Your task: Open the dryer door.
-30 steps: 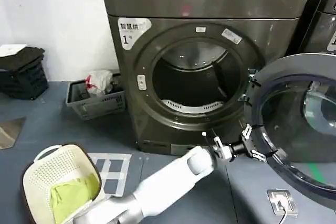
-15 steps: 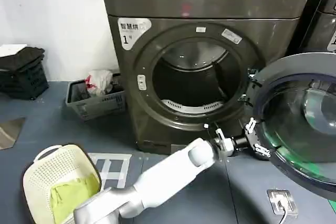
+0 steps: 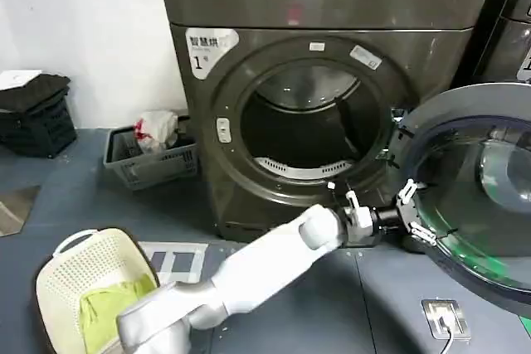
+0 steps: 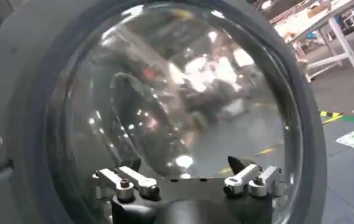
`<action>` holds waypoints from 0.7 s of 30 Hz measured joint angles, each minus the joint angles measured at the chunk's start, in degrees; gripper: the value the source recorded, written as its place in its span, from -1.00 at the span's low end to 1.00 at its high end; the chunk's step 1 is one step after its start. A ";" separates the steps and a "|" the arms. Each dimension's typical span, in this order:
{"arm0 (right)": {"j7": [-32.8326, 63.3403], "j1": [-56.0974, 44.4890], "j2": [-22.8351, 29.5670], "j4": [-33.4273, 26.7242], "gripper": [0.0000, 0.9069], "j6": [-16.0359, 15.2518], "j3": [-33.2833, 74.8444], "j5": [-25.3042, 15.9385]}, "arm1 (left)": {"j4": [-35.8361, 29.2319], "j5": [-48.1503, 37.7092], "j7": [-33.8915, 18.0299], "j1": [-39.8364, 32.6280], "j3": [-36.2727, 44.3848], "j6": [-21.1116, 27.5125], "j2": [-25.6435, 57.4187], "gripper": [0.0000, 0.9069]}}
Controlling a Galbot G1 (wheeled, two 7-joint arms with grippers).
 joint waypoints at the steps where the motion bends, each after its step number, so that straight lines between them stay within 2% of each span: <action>1: 0.00 0.00 0.00 0.00 1.00 0.08 -0.08 -0.03 | 0.00 -0.10 0.14 -0.61 0.24 0.04 0.00 1.00; 14: -0.05 0.03 0.00 0.42 1.00 0.36 -0.28 -0.05 | 4.52 0.11 2.49 -11.80 2.73 -0.71 -0.01 1.00; 21: -0.11 0.20 0.00 0.42 1.00 0.45 -0.41 -0.05 | 5.02 0.05 2.34 -12.56 3.22 -0.33 0.00 1.00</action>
